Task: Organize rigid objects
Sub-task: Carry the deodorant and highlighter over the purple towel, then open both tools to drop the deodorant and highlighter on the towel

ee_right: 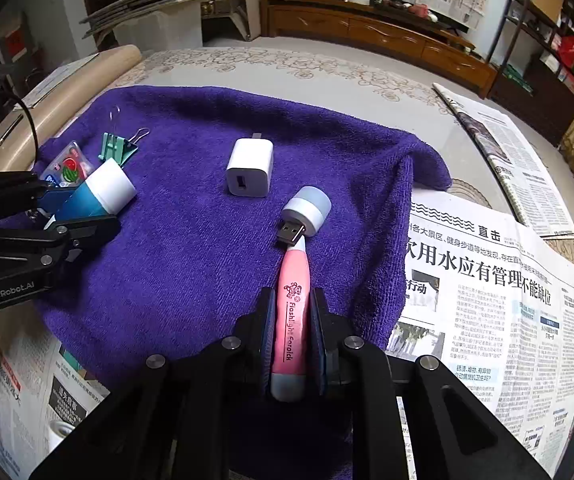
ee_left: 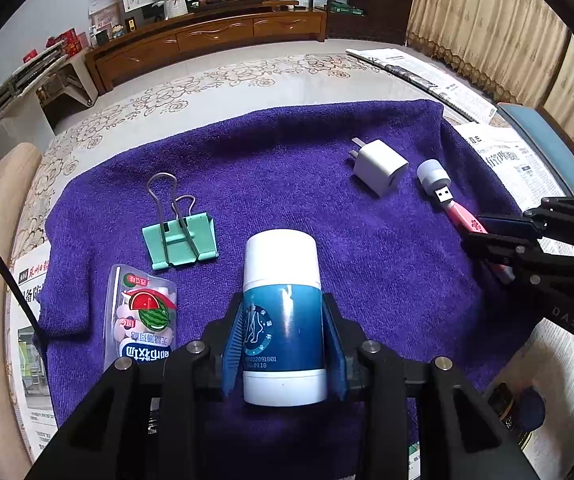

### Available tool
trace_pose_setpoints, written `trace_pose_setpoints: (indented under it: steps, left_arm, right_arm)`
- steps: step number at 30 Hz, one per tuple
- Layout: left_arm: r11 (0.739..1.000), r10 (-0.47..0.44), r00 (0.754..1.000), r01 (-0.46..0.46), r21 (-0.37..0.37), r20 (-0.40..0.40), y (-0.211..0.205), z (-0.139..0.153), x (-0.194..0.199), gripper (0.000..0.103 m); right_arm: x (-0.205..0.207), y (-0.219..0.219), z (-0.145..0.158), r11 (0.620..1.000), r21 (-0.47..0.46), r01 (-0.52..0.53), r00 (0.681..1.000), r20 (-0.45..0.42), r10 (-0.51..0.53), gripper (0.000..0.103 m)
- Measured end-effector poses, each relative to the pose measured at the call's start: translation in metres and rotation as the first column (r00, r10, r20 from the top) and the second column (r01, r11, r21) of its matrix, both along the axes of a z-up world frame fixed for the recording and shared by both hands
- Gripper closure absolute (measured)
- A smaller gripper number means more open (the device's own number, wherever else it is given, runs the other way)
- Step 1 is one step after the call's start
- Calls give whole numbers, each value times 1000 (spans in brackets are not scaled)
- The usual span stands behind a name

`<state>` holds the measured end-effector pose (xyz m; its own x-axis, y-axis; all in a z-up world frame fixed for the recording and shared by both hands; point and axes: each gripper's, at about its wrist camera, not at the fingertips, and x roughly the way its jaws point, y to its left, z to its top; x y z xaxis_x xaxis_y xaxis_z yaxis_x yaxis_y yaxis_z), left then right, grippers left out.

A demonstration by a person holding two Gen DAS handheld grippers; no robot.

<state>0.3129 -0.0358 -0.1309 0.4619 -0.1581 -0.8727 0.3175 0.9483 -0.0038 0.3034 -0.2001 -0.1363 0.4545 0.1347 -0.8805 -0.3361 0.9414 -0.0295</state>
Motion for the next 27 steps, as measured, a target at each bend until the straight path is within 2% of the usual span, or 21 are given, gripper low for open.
trace_pose_setpoints:
  steps: [1,3,5,6,7,10,12,13,15,16,17,18,19,20,23,27]
  left_arm:
    - [1000,-3,1000,3,0,-2,0,0,0,67]
    - [1000,-11,1000,11,8,-11,-1,0,-1,54]
    - [1000,-16,1000,17,24,-12,-3,-1,-2,48]
    - [1000,-19,1000,20,25,-10,-3,-1,-4,47]
    - [1000,-21,1000,21,20,-15,-3,-1,-4,47]
    - [1000,-25,1000,26,6,-16,-2,2,-9,41]
    - [1000,-29,1000,29,1,7,-4,8,-15,28]
    - [999,-32,999,32,0,19,-5,13,-20,26]
    - [999,-32,999,32,-5,38,-7,22,-28,16]
    - [1000,-27,998,28,-9,48,-7,26,-33,12]
    - [1000,-17,998,18,-18,58,-8,31,-42,1]
    - [1000,-3,998,4,-26,68,-7,35,-49,0]
    - [999,11,997,-8,-35,74,-7,38,-56,0]
    - [999,20,997,-16,-48,74,-7,41,-64,0]
    - [995,49,996,-43,-93,71,-7,44,-90,0]
    - [987,97,995,-94,-133,17,-11,31,-123,0]
  right_arm:
    - [0,0,0,1000,2,-5,1000,-2,5,85]
    - [-1,0,1,1000,9,-15,1000,-8,15,85]
    - [-3,0,2,999,31,-21,1000,-19,21,79]
    - [-4,-1,4,999,42,-22,1000,-20,23,76]
    - [-6,-3,5,999,48,-20,1000,-15,21,68]
    - [-15,-5,13,997,77,-18,1000,-7,19,64]
    - [-24,-6,20,996,85,-10,1000,10,9,54]
    - [-28,-8,23,996,94,-7,1000,18,5,48]
    - [-40,-12,31,992,129,3,999,32,-7,42]
    - [-47,-15,36,990,140,14,999,40,-20,36]
    - [-54,-18,40,988,151,28,998,49,-36,28]
    - [-58,-21,43,986,159,38,997,57,-48,23]
    - [-66,-25,47,984,167,54,996,62,-65,9]
    - [-67,-30,48,983,169,66,995,63,-77,0]
    - [-89,-41,52,977,189,101,989,89,-119,0]
    - [-115,-54,46,975,192,115,989,71,-130,0]
